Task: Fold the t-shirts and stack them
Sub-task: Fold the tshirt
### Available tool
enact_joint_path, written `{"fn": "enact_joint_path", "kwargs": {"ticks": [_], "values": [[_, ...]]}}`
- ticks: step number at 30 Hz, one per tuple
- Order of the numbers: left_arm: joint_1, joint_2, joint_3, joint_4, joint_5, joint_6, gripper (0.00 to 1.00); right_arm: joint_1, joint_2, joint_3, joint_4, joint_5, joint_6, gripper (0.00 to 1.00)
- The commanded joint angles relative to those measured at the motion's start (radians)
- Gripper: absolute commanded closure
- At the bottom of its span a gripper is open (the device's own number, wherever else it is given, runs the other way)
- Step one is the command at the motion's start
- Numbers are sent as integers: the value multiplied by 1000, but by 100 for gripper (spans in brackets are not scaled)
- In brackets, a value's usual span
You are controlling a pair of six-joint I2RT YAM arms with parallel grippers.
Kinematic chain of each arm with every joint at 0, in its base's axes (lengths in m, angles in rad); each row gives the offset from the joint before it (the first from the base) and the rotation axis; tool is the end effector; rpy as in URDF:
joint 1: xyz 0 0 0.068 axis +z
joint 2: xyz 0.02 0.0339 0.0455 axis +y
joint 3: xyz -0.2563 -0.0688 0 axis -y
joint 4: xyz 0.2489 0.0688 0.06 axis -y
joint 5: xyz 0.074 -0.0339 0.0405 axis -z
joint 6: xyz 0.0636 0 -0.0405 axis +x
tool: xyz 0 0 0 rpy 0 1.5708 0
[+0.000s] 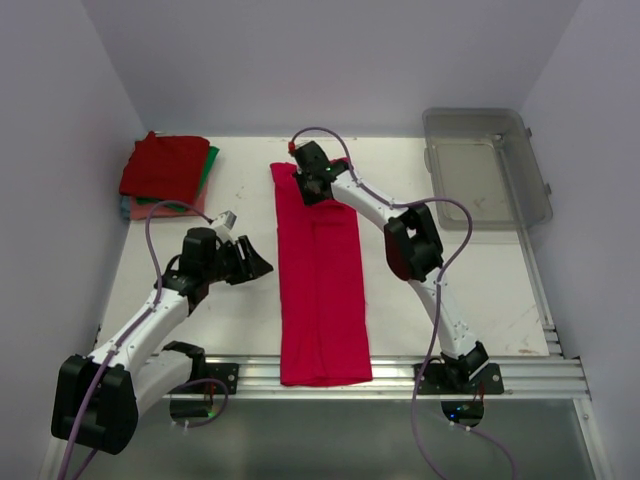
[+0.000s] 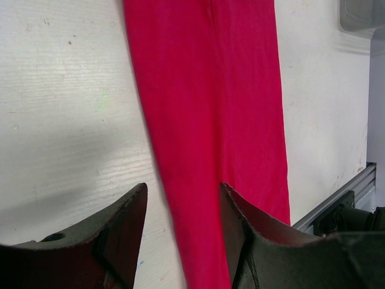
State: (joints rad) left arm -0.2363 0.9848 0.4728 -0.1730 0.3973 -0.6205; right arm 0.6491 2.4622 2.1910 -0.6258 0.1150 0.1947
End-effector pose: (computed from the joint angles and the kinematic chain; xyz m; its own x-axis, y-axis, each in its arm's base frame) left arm 0.2153 -0.0772 0.1735 -0.7953 -0.3600 -0.4877 0.0550 0.7584 -0.6494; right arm 0.4512 0.3332 0.1585 -0.7159 -0.3020 -0.6295 -0.4127 0.9103 0.0327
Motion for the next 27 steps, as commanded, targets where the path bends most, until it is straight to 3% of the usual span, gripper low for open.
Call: {"fn": "enact_joint_path", "kwargs": {"ticks": [1,13,23,25,27], "values": [[-3,-12,-3,30,8,-4,46,-2,-79,67,-3,107,-27,100],[-3,-20,4,-5,-6,8,46,-49,69,191,-9,365,6,100],[-3,-8,1,-6,-9,7,46,-81,121,190,9,387,37,99],[-3,-12,0,1,-8,7,46,-82,115,168,17,429,54,89],[-3,-15,-6,10,-11,7,46,-83,103,142,32,484,69,67]]}}
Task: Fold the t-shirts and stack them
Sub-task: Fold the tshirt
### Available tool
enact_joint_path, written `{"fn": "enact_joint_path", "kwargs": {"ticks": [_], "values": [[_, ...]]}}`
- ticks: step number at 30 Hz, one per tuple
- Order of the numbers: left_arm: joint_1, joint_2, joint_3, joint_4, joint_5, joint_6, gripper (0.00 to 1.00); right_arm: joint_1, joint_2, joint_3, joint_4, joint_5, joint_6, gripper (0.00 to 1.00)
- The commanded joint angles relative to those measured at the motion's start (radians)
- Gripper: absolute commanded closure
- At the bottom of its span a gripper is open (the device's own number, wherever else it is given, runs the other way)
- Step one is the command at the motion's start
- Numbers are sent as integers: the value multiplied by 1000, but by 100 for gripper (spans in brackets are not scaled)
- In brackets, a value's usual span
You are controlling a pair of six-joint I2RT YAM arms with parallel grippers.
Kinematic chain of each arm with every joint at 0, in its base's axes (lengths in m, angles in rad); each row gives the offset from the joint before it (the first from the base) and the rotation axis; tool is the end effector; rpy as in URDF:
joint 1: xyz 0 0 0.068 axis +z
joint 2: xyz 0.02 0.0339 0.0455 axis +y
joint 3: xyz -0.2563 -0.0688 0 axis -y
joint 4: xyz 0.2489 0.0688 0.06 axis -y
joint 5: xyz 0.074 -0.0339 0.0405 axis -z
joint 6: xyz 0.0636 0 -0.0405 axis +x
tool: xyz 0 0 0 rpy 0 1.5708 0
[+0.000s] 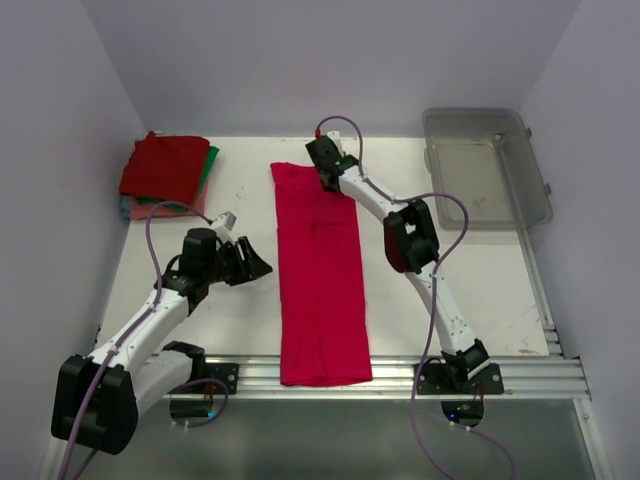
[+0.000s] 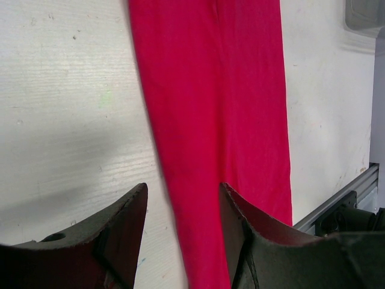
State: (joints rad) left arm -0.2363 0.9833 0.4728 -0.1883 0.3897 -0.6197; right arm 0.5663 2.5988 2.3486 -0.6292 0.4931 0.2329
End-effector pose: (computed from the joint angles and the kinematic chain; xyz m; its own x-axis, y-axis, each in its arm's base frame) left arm 0.2142 -0.0764 0.1721 -0.7991 -0.3602 -0.4813 0.0432 0.7641 -0.6436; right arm 0.5042 0.2849 0.1422 -0.6828 -0.1932 -0.7046 -0.0620 0.9762 -0.2076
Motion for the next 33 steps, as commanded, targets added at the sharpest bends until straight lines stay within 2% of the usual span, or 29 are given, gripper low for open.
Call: {"fn": "enact_joint_path", "kwargs": {"ticks": [1,2,3,6,14,17,18,21,24,25,27,29,30,32,33], "values": [[-3,-14,-7,30,-2,8,46,0,-51,-50,58,123,43,52],[-3,-14,-7,33,-2,9,46,0,-63,-72,72,142,48,44],[-3,-14,-10,36,-2,9,46,1,-72,-90,86,156,51,30],[-3,-12,-11,47,6,9,45,-2,-100,-138,123,212,55,11],[-3,-8,-11,55,-2,11,45,-2,-204,-265,160,318,75,9],[-3,-14,-3,44,-23,24,46,-2,-346,-441,229,326,123,9],[-3,-17,4,41,-41,32,46,1,-455,-509,273,299,121,9],[-3,-49,26,13,-78,47,46,7,-618,-812,379,210,138,9],[-5,-89,32,-31,-89,57,46,36,-814,-1007,376,173,160,9],[-5,-95,32,-74,-80,57,46,46,-901,-1049,355,110,169,9],[-6,-92,21,-124,-46,42,46,84,-971,-1157,289,76,235,10],[-50,-77,4,-184,7,6,46,124,-1087,-1247,209,38,282,10],[-70,-63,-14,-203,59,-42,46,171,-1136,-1352,195,10,334,10],[-179,-70,-77,-200,93,-131,47,211,-1288,-1464,177,-117,397,11],[-222,-101,-104,-189,142,-168,47,243,-1343,-1576,171,-166,475,12]]}}
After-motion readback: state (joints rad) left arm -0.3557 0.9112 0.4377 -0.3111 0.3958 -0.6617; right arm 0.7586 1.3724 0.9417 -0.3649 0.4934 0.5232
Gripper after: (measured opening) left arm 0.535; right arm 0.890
